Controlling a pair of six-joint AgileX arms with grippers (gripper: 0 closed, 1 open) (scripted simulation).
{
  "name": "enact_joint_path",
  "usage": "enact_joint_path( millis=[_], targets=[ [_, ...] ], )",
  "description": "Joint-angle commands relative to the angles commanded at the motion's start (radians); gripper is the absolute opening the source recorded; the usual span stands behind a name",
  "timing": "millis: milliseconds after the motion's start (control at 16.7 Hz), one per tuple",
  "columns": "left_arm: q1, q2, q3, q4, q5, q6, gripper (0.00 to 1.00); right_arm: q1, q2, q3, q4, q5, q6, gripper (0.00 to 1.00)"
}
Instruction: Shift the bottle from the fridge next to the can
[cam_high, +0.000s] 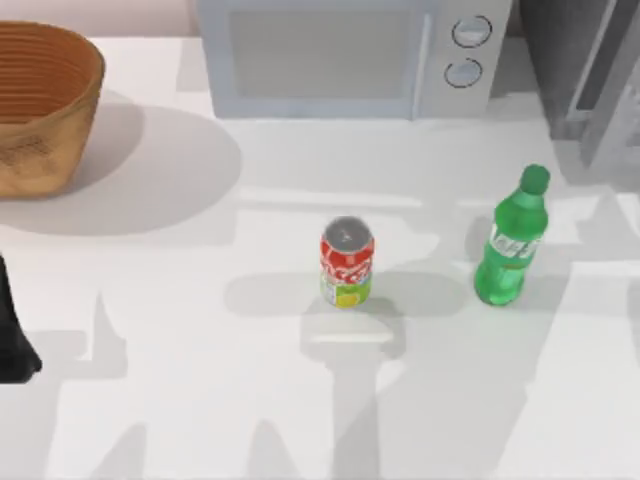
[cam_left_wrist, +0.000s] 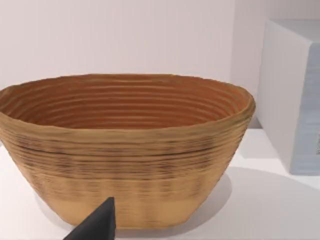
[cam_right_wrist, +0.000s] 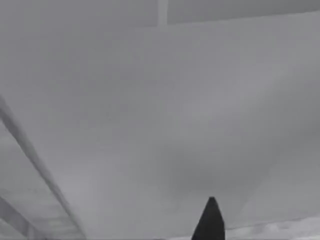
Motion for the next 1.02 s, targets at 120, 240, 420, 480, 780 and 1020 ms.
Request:
enact_joint_path(
  millis=[120,240,420,480,780,1020],
  targets=[
    [0.0,0.0,0.0,0.0,0.0,0.0,1.0,0.062,-0.022,-0.027,0.03,0.06,0.052,1.0],
    [0.0,0.0,0.0,0.0,0.0,0.0,1.0,0.081,-0.03,-0.036,0.041,0.079,0.069,1.0],
    [0.0,0.0,0.0,0.0,0.0,0.0,1.0,0.065,-0.025,-0.039,0.037,0.084,0.064,1.0],
    [0.0,0.0,0.0,0.0,0.0,0.0,1.0,0.064,-0.022,-0.037,0.037,0.084,0.064,1.0],
    [0.0,0.0,0.0,0.0,0.0,0.0,1.0,0.062,0.124,0.127,0.002,0.089,0.067,1.0],
    [0.0,0.0,0.0,0.0,0.0,0.0,1.0,0.065,0.271,0.331,-0.037,0.09,0.067,1.0]
  ],
)
